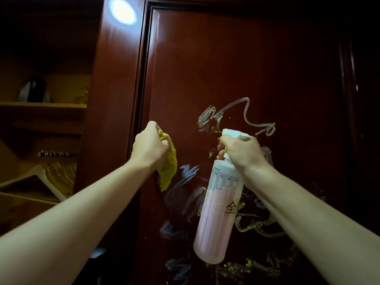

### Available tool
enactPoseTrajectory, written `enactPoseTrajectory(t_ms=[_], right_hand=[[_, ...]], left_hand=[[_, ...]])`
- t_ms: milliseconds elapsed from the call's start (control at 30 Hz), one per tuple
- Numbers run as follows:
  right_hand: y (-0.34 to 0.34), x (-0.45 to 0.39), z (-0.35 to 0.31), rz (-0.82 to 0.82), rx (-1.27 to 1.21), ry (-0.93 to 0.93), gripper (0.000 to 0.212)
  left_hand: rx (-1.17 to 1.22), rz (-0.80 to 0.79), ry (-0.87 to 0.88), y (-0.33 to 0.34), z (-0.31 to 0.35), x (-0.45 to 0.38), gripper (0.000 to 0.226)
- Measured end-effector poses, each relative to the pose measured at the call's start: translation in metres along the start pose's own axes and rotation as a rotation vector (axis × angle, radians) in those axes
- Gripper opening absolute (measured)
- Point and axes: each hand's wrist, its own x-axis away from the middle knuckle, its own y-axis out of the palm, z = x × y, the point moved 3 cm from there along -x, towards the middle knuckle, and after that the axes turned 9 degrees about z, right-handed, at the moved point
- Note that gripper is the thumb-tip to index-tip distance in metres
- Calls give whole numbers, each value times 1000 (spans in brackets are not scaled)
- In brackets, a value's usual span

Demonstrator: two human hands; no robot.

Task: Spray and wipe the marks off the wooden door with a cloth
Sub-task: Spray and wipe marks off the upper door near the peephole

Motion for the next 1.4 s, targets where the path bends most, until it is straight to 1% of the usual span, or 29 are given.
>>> enactPoseTrajectory(t_ms=[100, 233, 333, 500, 633, 767, 967, 1100, 1200, 1333, 1400], right_hand=[[0, 5, 0, 5, 17, -15, 20], [6, 8, 2, -40, -7, -9, 9], [9, 10, 4, -38, 17, -21, 15], [11, 6, -3, -28, 10, -33, 16], [12, 2, -13, -44, -53, -35, 11], [15, -1, -21, -41, -21, -40, 13], [18, 3, -21, -63, -75, 10, 8], [13, 5, -17, -5, -33, 32, 15], [6, 6, -13, 34, -46, 29, 14], [1, 5, -11, -16, -35, -16, 11], [-2, 3, -11, -33, 3, -25, 13]], left_hand=[[-19, -20, 2, 2, -1, 2, 8], [-60, -44, -7, 3, -5, 5, 9], [-73, -28, -3, 0, -6, 6, 8], [-70, 35, 30, -11, -4, 5, 6], [-45, 96, 55, -18, 0, -1, 7], [-41, 158, 92, -22, 5, -8, 13], [2, 208, 102, -27, 3, -12, 19], [61, 222, 100, -23, 0, -14, 21], [103, 258, 117, -18, -3, -15, 23], [106, 325, 147, -10, -6, -18, 28], [102, 355, 178, -4, -3, -23, 26]])
